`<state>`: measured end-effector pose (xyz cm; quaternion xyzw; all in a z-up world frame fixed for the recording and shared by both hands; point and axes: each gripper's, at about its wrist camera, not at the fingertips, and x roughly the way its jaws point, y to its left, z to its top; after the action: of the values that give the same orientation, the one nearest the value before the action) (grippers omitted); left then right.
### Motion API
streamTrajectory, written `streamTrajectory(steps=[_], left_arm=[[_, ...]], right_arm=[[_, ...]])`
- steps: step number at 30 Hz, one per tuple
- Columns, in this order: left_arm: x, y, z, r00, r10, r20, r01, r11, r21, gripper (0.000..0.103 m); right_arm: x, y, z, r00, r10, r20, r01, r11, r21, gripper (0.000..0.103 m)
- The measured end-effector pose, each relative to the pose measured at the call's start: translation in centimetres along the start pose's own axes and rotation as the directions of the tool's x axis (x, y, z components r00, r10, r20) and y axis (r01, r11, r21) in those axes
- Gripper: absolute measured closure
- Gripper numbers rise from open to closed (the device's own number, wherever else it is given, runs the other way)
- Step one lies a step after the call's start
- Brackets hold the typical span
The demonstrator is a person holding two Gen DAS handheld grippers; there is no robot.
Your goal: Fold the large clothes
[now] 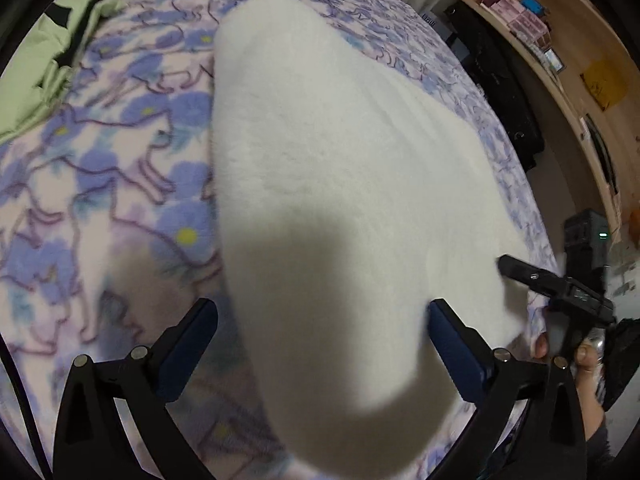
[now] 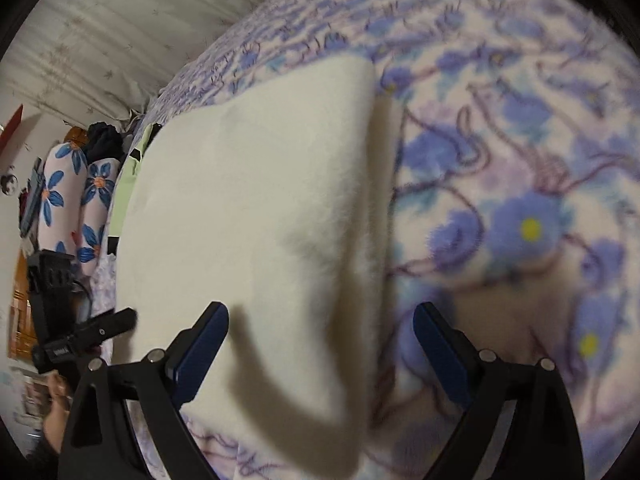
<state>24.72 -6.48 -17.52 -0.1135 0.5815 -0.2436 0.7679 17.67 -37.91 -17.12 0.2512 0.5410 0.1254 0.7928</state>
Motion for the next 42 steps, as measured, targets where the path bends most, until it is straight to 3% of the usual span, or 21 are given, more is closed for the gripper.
streamTrajectory(steps=[6,8,12,14,17,20,25,30,32,36,42], left_arm=[[2.4,0.2,1.3,0.997,-0.082,-0.009,0.082,0.997,-0.012,0.0],[3.1,0.6,1.7,0.993,-0.114,-0.027,0.113,0.993,-0.026,0.0],[5.1,1.6,2.4,0.966,-0.237,-0.107,0.224,0.968,-0.114,0.0],[5.6,1.8,2.6,0.959,-0.254,-0.127,0.24,0.964,-0.115,0.0],[5.7,1.4,2.8,0.963,-0.235,-0.131,0.224,0.97,-0.094,0.0],[5.3,-0.1,3.0,0.982,-0.163,-0.094,0.16,0.986,-0.041,0.0],[4.3,-3.0,2.8,1.0,-0.011,-0.011,0.011,1.0,0.028,0.005],[2.2,-4.8,2.0,0.994,0.057,0.095,-0.068,0.991,0.115,0.031],[0.9,-5.8,1.5,0.987,0.078,0.14,-0.1,0.983,0.154,0.036],[-2.3,-6.6,1.3,0.973,0.087,0.214,-0.123,0.979,0.163,0.04],[-7.7,-2.5,-1.5,0.964,0.075,0.254,-0.112,0.985,0.132,0.041]], right_arm=[[3.2,-0.5,3.0,0.987,0.158,-0.032,-0.159,0.987,-0.003,0.008],[4.2,-0.3,3.5,0.983,0.176,-0.052,-0.177,0.984,-0.007,0.007],[5.1,0.0,3.7,0.978,0.197,-0.068,-0.199,0.98,-0.024,0.001],[5.0,0.1,3.4,0.979,0.193,-0.062,-0.196,0.98,-0.038,0.001],[5.0,0.5,3.2,0.981,0.188,-0.052,-0.191,0.98,-0.053,0.001],[4.9,0.9,3.2,0.984,0.175,-0.038,-0.177,0.982,-0.059,0.003],[3.8,1.0,3.2,0.987,0.158,-0.003,-0.158,0.987,-0.037,0.022],[1.7,2.1,2.9,0.986,0.156,0.054,-0.153,0.987,-0.049,0.049],[0.6,3.5,2.5,0.983,0.165,0.086,-0.159,0.985,-0.072,0.055],[-0.5,8.3,1.1,0.984,0.148,0.103,-0.13,0.978,-0.163,0.055],[-0.6,13.1,-0.8,0.977,0.19,0.098,-0.169,0.967,-0.19,0.055]])
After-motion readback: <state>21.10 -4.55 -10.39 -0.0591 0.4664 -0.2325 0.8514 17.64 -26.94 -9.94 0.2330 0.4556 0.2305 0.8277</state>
